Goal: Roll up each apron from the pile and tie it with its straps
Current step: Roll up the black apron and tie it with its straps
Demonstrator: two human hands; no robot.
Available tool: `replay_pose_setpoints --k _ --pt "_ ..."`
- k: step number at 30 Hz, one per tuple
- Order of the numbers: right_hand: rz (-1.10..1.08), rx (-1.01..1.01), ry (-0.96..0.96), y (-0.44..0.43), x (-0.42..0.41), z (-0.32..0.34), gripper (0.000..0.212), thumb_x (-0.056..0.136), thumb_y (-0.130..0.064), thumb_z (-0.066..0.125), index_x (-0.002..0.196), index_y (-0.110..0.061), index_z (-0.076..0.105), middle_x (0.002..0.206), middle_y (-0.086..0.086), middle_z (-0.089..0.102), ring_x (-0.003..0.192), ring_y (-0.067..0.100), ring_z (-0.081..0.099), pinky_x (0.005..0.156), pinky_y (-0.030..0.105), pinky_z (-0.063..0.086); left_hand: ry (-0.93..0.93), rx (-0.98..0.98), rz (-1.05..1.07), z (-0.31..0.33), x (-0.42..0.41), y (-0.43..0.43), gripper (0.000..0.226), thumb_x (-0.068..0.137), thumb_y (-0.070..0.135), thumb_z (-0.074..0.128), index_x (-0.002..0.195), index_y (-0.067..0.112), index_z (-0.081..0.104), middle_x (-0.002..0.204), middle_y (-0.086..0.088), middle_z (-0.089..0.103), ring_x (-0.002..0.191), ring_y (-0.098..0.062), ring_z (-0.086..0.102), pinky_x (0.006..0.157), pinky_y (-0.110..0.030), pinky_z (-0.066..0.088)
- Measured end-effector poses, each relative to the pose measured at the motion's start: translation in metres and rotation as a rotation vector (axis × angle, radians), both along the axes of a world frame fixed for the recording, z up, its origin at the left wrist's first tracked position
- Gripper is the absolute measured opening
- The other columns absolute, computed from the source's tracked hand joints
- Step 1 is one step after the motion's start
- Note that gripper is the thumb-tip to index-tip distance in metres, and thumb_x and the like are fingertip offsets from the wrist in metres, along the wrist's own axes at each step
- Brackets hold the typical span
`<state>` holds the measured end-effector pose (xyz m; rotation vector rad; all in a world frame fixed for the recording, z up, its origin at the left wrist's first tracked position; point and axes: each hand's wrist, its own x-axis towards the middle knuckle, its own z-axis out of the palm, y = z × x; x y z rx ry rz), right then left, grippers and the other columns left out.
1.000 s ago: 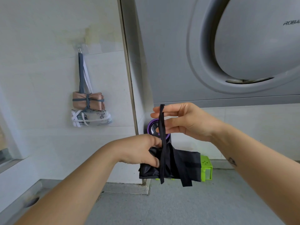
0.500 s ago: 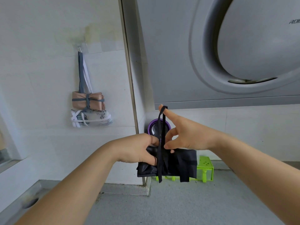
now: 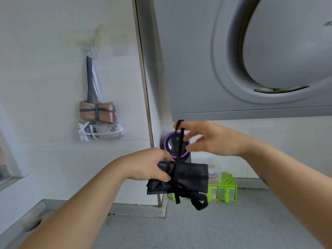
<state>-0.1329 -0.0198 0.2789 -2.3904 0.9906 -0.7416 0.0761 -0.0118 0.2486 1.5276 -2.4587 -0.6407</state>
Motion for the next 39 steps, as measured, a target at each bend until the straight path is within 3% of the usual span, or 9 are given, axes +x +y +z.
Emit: replay_pose_setpoints --k 5,8,11,14,18,23,30,36,39 --pt "-0.051 0.012 -0.257 -0.020 0.010 -0.006 0.044 0.089 0.003 0.053 0.120 -0.026 0.062 0.108 -0.019 0.068 0.098 0.027 0.065 0.096 0.040 0.049 0.094 0.038 -0.112 0.001 -0.006 0.008 0.031 0.083 0.017 0.070 0.113 0.022 0.064 0.113 0.011 0.068 0.107 -0.012 0.063 0.101 -0.041 0.046" --pt "-0.142 0.004 -0.252 -0.032 0.007 -0.008 0.036 0.088 -0.002 0.060 0.117 -0.021 0.066 0.106 -0.009 0.071 0.097 0.018 0.068 0.094 0.023 0.049 0.148 0.024 -0.163 0.004 -0.008 0.015 0.023 0.084 0.010 0.068 0.107 0.011 0.064 0.112 0.005 0.068 0.110 -0.010 0.061 0.102 -0.041 0.043" --pt "-0.160 0.104 -0.180 -0.037 -0.001 -0.020 0.014 0.087 -0.003 0.064 0.087 -0.011 0.075 0.078 0.002 0.074 0.073 0.010 0.068 0.083 0.023 0.053 0.293 0.038 -0.155 0.013 -0.005 0.024 0.026 0.083 0.002 0.069 0.107 0.009 0.064 0.111 0.007 0.069 0.109 -0.005 0.061 0.099 -0.027 0.045" --pt "-0.192 0.267 -0.211 -0.028 -0.007 -0.046 0.045 0.088 0.015 0.050 0.052 -0.008 0.063 0.044 -0.008 0.057 0.043 -0.008 0.050 0.056 0.005 0.041 0.468 0.018 -0.053 0.022 0.005 0.025 0.029 0.081 -0.005 0.067 0.100 0.015 0.060 0.090 0.015 0.071 0.087 0.001 0.064 0.078 -0.014 0.047" --pt "-0.101 0.331 -0.193 -0.005 0.016 -0.080 0.024 0.096 -0.019 0.052 0.079 -0.019 0.069 0.075 -0.019 0.066 0.072 -0.015 0.057 0.078 0.011 0.043 0.656 -0.072 0.196 0.019 0.015 0.010 0.035 0.082 0.000 0.068 0.107 0.022 0.058 0.093 0.003 0.071 0.079 -0.004 0.067 0.072 -0.018 0.050" --pt "-0.132 0.347 -0.349 -0.001 0.039 -0.106 0.037 0.097 -0.037 0.047 0.069 -0.031 0.070 0.102 -0.003 0.058 0.100 0.009 0.057 0.100 0.030 0.041 0.640 -0.137 0.392 -0.001 0.020 -0.009 0.021 0.083 0.003 0.067 0.094 0.020 0.071 0.092 -0.009 0.073 0.080 -0.018 0.065 0.076 -0.033 0.050" --pt "-0.118 0.321 -0.451 0.015 0.050 -0.086 0.039 0.099 -0.028 0.045 0.066 -0.022 0.064 0.082 -0.002 0.066 0.066 0.005 0.061 0.078 0.026 0.048 0.583 -0.256 0.512 -0.020 0.016 -0.023 0.014 0.082 0.008 0.067 0.094 0.015 0.072 0.091 -0.014 0.072 0.082 -0.031 0.066 0.070 -0.028 0.045" --pt "-0.151 -0.004 -0.356 0.029 0.053 -0.069 0.033 0.097 -0.020 0.049 0.069 -0.025 0.066 0.102 -0.017 0.051 0.093 -0.008 0.050 0.077 0.009 0.036 0.476 -0.387 0.492 -0.021 0.007 -0.025 0.015 0.083 0.008 0.065 0.096 0.014 0.070 0.084 -0.007 0.070 0.076 -0.022 0.064 0.062 -0.026 0.046" --pt "-0.166 -0.066 -0.370 0.030 0.051 -0.059 0.028 0.096 -0.020 0.052 0.077 -0.017 0.071 0.061 -0.021 0.057 0.059 -0.001 0.051 0.057 0.011 0.033 0.351 -0.485 0.464 -0.022 -0.001 -0.020 0.015 0.083 0.012 0.064 0.096 0.019 0.068 0.080 0.004 0.067 0.073 -0.012 0.061 0.059 -0.021 0.045"
